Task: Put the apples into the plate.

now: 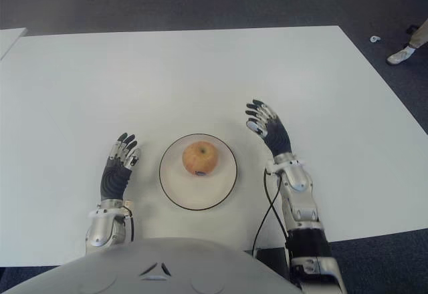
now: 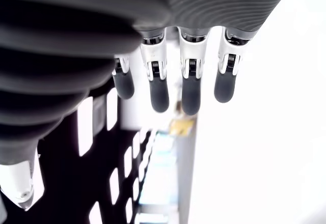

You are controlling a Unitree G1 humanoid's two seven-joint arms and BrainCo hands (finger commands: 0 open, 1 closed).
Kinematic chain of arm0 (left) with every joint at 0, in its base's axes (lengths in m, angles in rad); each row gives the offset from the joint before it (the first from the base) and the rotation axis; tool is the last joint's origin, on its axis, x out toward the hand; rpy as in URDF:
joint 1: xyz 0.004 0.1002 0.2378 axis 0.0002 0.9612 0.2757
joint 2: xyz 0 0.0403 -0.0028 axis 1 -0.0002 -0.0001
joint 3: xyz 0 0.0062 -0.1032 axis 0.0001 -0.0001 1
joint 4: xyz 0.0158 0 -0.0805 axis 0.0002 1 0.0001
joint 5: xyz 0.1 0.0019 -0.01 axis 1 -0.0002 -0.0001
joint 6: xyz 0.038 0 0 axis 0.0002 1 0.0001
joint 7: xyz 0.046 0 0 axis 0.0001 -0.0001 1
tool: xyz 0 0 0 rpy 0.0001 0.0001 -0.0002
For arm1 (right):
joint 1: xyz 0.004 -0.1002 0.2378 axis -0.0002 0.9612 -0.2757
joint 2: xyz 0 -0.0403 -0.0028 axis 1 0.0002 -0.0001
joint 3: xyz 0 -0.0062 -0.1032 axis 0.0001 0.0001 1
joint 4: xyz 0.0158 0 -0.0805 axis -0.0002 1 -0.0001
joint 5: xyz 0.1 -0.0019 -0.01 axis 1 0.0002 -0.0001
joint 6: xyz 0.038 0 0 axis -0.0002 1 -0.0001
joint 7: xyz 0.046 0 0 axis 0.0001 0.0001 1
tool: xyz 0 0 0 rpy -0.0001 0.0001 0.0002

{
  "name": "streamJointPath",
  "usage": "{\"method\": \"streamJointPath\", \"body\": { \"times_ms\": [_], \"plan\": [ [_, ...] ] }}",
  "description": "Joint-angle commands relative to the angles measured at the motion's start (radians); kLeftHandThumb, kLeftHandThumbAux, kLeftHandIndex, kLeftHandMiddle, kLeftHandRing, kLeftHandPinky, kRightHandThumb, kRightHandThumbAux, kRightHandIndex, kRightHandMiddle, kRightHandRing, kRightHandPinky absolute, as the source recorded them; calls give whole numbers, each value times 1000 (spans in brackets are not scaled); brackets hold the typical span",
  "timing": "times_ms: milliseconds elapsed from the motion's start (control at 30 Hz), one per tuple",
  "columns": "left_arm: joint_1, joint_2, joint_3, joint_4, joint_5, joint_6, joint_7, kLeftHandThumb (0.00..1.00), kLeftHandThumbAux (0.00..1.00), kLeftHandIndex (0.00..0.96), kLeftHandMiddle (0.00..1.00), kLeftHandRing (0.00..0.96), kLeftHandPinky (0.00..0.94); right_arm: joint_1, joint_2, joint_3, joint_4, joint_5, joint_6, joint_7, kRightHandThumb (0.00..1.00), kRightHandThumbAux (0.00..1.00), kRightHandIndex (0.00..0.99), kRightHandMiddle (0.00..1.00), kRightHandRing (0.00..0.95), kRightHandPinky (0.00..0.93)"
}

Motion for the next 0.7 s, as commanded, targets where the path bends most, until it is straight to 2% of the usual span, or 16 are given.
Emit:
{"method": "streamJointPath", "body": {
  "times_ms": [33, 233, 700],
  "plan": [
    [-8, 12, 16, 29, -4, 3, -5, 244, 583, 81, 124, 125, 141, 31, 39, -31, -29, 21, 37, -14, 299, 576, 158, 235, 218, 251],
    [-24, 19, 28, 47, -13, -7, -9, 248, 590, 91, 132, 131, 141, 53, 74, -54, -45, 22, 35, -17, 301, 586, 166, 252, 242, 283],
    [-35, 15, 41, 70, -36, -47, -19, 259, 573, 111, 146, 145, 161, 123, 127, -68, -43, -7, -18, -8, 303, 558, 168, 248, 245, 273]
  ]
}}
